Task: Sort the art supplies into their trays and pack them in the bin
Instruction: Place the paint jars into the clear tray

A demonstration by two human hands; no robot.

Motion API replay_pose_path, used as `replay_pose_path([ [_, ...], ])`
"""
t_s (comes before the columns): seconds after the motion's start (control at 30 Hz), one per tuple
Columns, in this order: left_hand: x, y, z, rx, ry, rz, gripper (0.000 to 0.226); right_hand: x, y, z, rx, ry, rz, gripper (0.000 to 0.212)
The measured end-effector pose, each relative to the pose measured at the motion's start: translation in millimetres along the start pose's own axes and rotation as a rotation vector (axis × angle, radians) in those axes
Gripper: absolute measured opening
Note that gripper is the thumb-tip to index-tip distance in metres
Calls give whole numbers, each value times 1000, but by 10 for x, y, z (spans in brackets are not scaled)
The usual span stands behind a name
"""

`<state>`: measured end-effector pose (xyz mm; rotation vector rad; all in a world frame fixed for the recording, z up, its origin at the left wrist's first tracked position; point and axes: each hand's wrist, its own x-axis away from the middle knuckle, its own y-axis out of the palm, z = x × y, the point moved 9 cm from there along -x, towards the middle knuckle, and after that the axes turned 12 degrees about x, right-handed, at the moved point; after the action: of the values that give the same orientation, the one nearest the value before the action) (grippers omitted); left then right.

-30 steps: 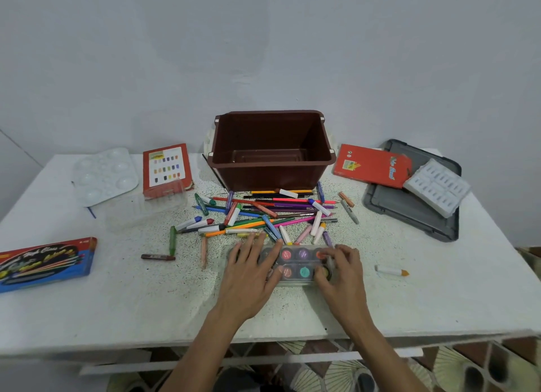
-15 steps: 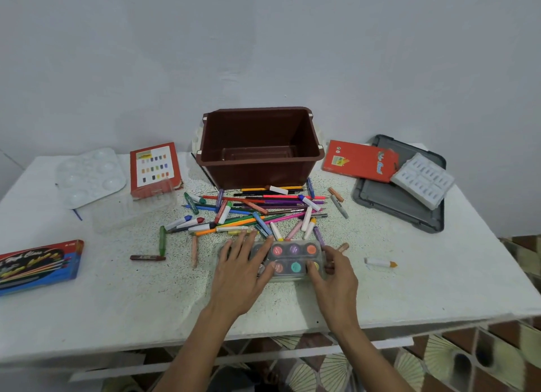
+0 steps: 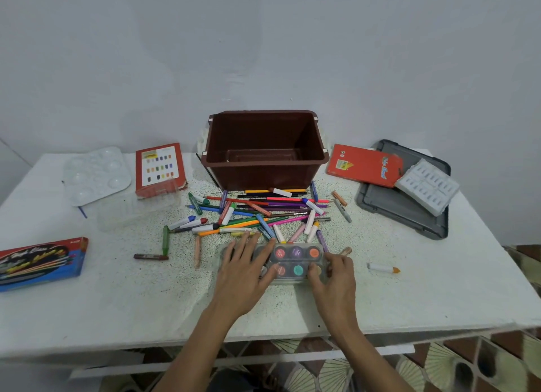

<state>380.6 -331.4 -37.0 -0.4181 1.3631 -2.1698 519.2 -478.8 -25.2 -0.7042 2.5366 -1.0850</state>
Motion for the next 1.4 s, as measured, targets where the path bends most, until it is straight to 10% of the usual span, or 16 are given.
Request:
replay_pose_path([
  [0.33,160,-317,-322,329,-164,285,54,90,311,-276,550,-550,22,44],
  [0.87,563,-364,-852,857,-718,540,69,85,406,-396,648,-621,-122,73],
  [1.4,620,-458,-769,776,-621,709,33,109,455,-442,738,-649,-153,75],
])
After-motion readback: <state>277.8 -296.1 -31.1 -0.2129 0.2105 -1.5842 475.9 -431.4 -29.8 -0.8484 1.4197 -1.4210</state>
